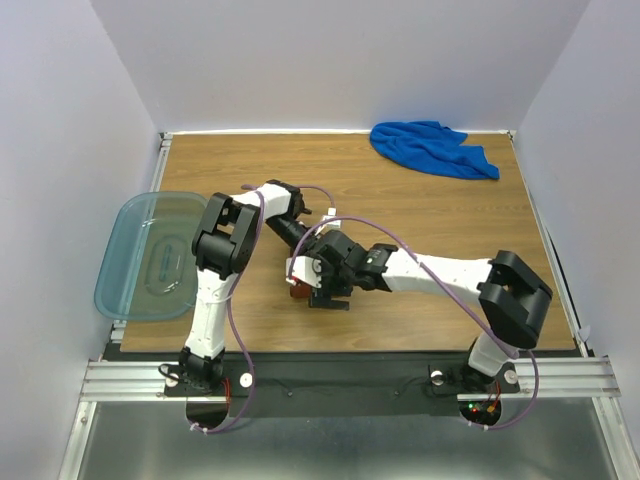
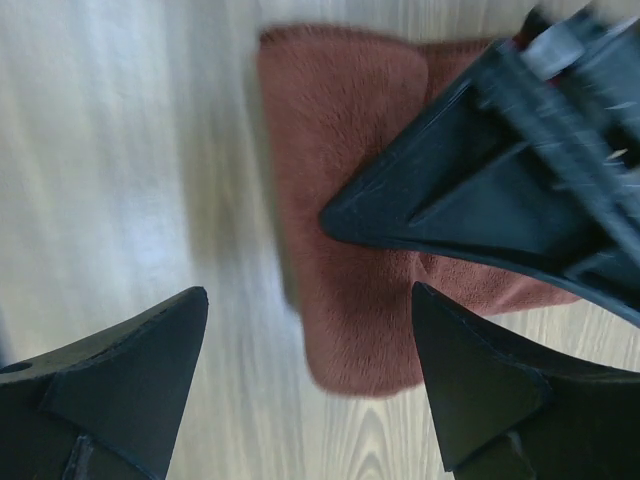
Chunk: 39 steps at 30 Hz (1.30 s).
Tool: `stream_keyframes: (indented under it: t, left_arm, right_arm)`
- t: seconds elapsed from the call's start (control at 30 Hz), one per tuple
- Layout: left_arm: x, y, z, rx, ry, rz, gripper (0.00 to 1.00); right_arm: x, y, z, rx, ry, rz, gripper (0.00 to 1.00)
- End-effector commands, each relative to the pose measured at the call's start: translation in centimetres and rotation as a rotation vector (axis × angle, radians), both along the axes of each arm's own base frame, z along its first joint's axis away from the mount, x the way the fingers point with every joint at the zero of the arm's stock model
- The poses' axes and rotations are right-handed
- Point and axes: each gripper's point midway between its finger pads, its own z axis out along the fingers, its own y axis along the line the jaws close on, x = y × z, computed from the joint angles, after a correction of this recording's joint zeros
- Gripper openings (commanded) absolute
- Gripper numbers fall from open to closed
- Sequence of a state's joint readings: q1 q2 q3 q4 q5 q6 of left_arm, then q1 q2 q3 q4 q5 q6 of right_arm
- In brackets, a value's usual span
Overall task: Roll the towels
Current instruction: Roll the towel
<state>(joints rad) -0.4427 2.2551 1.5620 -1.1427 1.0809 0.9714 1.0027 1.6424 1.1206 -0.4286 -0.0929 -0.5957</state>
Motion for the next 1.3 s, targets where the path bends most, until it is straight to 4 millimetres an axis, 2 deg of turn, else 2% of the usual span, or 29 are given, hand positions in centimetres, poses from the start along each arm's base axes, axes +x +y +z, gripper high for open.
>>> stream_keyframes:
  t: [0.0,0.13,0.2,0.27,0.3,0.37,0.4,0.53,0.63,0.7,0.77,0.8,0.9,0.93,1.0,1.03,1.07,1.1,1.13,1.2,1.23,1.27]
  left_arm:
    - [0.0,4.8,-6.5,0.233,-0.094,-0.159,0.35]
    - [0.2,4.8,-6.5,0.231,-0.102,-0.162,0.35]
    - [0.3,4.9,-6.5,0.231,-0.101,-0.159,0.36]
    - [0.5,4.9,-6.4,0.229,-0.108,-0.158,0.37]
    - [0.8,4.9,-6.2,0.225,-0.119,-0.153,0.38]
    - [1.7,4.7,-5.8,0.211,-0.156,-0.131,0.43]
    - [2.2,4.6,-5.5,0.205,-0.176,-0.122,0.46]
    - [5.3,4.7,-3.1,0.153,-0.279,-0.039,0.59]
    - [6.4,5.0,-1.4,0.11,-0.299,0.004,0.64]
    - [8.2,5.9,0.1,0.083,-0.343,0.056,0.73]
    - [9.6,6.5,1.7,0.062,-0.392,0.094,0.76]
    - [10.6,7.7,2.2,0.063,-0.406,0.138,0.77]
    - [13.1,9.2,4.6,0.035,-0.477,0.22,0.81]
    - [14.4,10.7,5.7,0.029,-0.522,0.269,0.83]
    - [15.8,12.0,7.0,0.018,-0.572,0.331,0.84]
    - [17.2,13.6,7.8,0.003,-0.604,0.406,0.84]
    - [17.1,14.4,8.8,-0.009,-0.63,0.444,0.85]
    - [18.1,15.6,10.8,-0.033,-0.71,0.494,0.85]
    - [18.1,15.6,10.1,-0.036,-0.705,0.506,0.85]
    - [16.8,16.3,10.8,-0.035,-0.752,0.548,0.86]
    - [17.2,16.5,13.1,-0.045,-0.875,0.559,0.87]
    - [15.6,16.3,11.8,-0.042,-0.858,0.562,0.88]
  right_arm:
    - [3.7,0.3,-0.3,-0.007,-0.18,-0.039,0.87]
    - [4.0,-0.1,-2.2,-0.037,-0.202,-0.04,0.84]
    - [3.8,-0.2,-2.8,-0.041,-0.196,-0.031,0.74]
    - [3.4,-0.3,-3.4,-0.041,-0.181,-0.027,0.54]
    - [2.9,-0.5,-3.9,-0.04,-0.159,-0.015,0.34]
    - [2.1,-0.8,-4.0,-0.028,-0.129,-0.023,0.17]
    - [1.7,-1.0,-4.2,-0.027,-0.114,-0.019,0.01]
    - [-1.6,-2.7,-5.7,-0.051,0.054,0.009,0.01]
    - [-2.7,-3.5,-6.2,-0.065,0.137,-0.009,0.01]
    - [-3.5,-3.8,-6.1,-0.064,0.205,-0.025,0.01]
    - [-4.2,-4.1,-5.8,-0.059,0.259,-0.031,0.01]
    - [-4.4,-4.1,-5.7,-0.059,0.272,-0.034,0.01]
    - [-4.9,-4.2,-5.3,-0.054,0.332,-0.046,0.0]
    - [-5.0,-4.5,-5.1,-0.058,0.363,-0.064,0.0]
    - [-5.5,-4.3,-4.7,-0.04,0.435,-0.06,0.01]
    - [-5.3,-3.7,-4.4,-0.033,0.465,-0.067,0.01]
    - [-5.7,-4.0,-4.2,-0.03,0.525,-0.075,0.01]
    - [-5.3,-4.0,-4.2,-0.031,0.573,-0.101,0.01]
    - [-5.4,-3.4,-3.6,-0.004,0.586,-0.084,0.01]
    - [-5.9,-3.4,-3.8,0.006,0.704,-0.102,0.01]
    - [-5.6,-3.5,-3.9,0.01,0.741,-0.117,0.0]
    - [-5.9,-3.2,-3.7,0.027,0.782,-0.111,0.01]
